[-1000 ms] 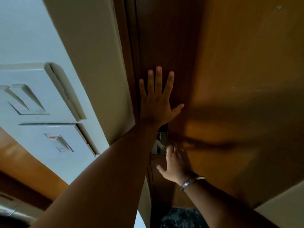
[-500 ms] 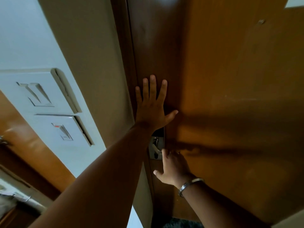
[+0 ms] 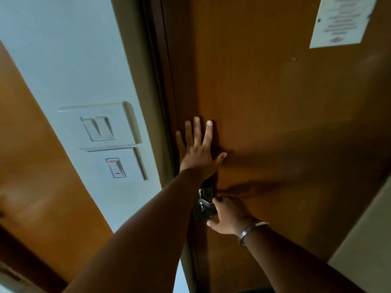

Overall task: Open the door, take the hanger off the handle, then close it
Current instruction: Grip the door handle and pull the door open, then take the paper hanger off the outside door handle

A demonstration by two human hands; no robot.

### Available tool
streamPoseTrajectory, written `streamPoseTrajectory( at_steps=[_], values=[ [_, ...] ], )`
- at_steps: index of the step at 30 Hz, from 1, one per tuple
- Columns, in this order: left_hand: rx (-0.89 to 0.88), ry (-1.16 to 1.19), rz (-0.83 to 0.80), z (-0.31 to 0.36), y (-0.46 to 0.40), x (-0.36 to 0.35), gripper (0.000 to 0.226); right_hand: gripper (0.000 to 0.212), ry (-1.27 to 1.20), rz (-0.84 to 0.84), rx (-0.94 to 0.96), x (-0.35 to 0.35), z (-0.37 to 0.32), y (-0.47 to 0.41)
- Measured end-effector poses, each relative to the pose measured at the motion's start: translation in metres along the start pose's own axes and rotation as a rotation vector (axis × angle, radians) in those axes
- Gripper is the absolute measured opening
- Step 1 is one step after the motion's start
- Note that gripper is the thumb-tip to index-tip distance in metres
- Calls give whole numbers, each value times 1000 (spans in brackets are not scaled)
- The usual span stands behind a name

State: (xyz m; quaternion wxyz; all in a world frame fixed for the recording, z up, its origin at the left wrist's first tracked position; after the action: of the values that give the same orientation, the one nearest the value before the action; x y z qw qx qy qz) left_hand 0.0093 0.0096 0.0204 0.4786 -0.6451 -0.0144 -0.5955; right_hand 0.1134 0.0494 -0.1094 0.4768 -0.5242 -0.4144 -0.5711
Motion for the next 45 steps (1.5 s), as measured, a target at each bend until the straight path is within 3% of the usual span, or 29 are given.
streamPoseTrajectory(
  at_steps=[5, 10, 15, 19, 23, 27, 32, 38, 45],
  values=[
    [-228, -41, 3, 4, 44, 36, 83, 48, -2, -22, -84, 10, -17, 44],
    [-509, -30, 32, 13, 89, 58, 86, 43, 17, 24, -181, 10, -23, 94],
    [-834, 71, 140, 27, 149, 87, 81, 38, 27, -49, -342, 16, -25, 154],
    [-778, 164, 186, 6, 182, 100, 85, 50, -86, 150, -497, 47, -24, 210],
    [-654, 157, 3, -3, 200, 93, 86, 66, -47, 437, -565, 101, -32, 264],
    [-658, 136, -119, 19, 221, 85, 85, 71, 49, 609, -559, 162, -34, 311],
    [-680, 178, -260, 60, 256, 70, 84, 74, 180, 684, -537, 222, -33, 365],
    [-815, 217, -312, 111, 286, 42, 84, 77, 417, 785, -500, 267, -46, 413],
    [-1103, 364, -401, 185, 292, 24, 89, 72, 852, 595, -443, 293, -63, 413]
  ],
)
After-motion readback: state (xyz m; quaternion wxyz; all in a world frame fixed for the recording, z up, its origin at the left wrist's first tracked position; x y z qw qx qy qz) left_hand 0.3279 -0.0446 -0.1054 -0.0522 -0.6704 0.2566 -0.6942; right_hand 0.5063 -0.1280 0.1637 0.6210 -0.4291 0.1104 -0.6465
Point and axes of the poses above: each hand's wrist, its own y-axis away from the middle knuckle, its own x-axis out of the back of the hand, z = x × y, the point moved 6 cm from there along -y, towards the middle knuckle, and after that the axes turned 13 degrees about y, right-handed, at the moved point
